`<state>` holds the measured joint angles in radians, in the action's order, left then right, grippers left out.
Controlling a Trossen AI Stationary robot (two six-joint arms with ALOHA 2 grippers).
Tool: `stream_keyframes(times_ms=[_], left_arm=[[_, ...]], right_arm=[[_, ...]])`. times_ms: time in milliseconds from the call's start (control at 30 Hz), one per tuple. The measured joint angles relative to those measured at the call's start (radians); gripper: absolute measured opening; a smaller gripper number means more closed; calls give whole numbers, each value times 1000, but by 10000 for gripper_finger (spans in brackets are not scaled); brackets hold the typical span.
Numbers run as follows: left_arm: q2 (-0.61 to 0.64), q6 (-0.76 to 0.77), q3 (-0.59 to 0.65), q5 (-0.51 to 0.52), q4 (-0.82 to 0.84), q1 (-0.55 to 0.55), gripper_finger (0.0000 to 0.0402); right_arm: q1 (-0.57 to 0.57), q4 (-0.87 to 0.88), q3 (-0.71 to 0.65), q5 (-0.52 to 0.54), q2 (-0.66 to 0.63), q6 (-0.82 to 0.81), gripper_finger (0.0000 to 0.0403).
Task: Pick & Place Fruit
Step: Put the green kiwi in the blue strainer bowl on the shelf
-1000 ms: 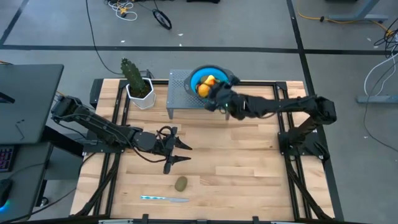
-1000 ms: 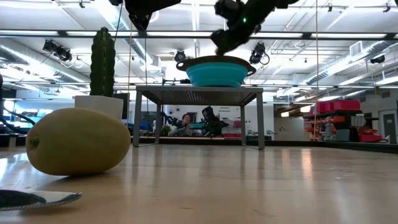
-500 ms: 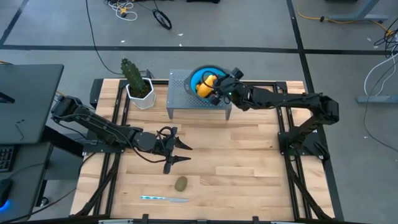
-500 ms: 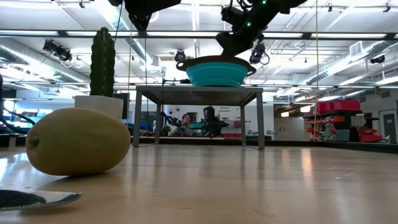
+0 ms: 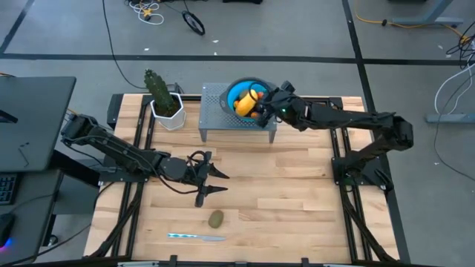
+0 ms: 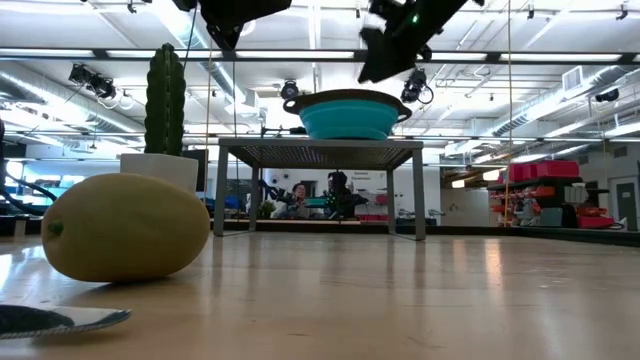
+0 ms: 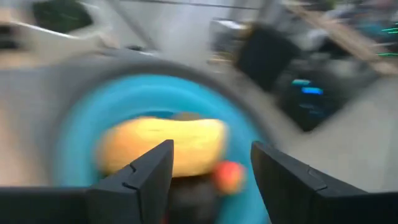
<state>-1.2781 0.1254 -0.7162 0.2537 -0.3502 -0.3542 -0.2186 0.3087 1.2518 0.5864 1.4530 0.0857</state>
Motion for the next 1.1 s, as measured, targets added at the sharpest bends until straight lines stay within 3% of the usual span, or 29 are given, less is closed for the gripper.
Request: stream_keyframes(times_ms=[267, 367, 533, 800, 967, 1100], left_arm=[[0, -1, 0, -3, 5, 0, 187], [0, 2, 0, -3, 5, 0, 187], [0, 42, 0, -3, 3, 0, 187], [0, 38, 0, 20, 34, 0, 187], [0, 114, 0, 101, 28, 0, 187], [0, 221, 0, 140, 27, -9, 187]], right_arm=[[107, 173, -20, -551, -62, -133, 224], [175, 210, -73, -670, -62, -139, 224], [312, 206, -173, -633, -61, -157, 224], [474, 115, -288, -474, -61, -209, 224], [524, -20, -392, -420, -61, -226, 224], [554, -239, -496, -385, -61, -196, 224]])
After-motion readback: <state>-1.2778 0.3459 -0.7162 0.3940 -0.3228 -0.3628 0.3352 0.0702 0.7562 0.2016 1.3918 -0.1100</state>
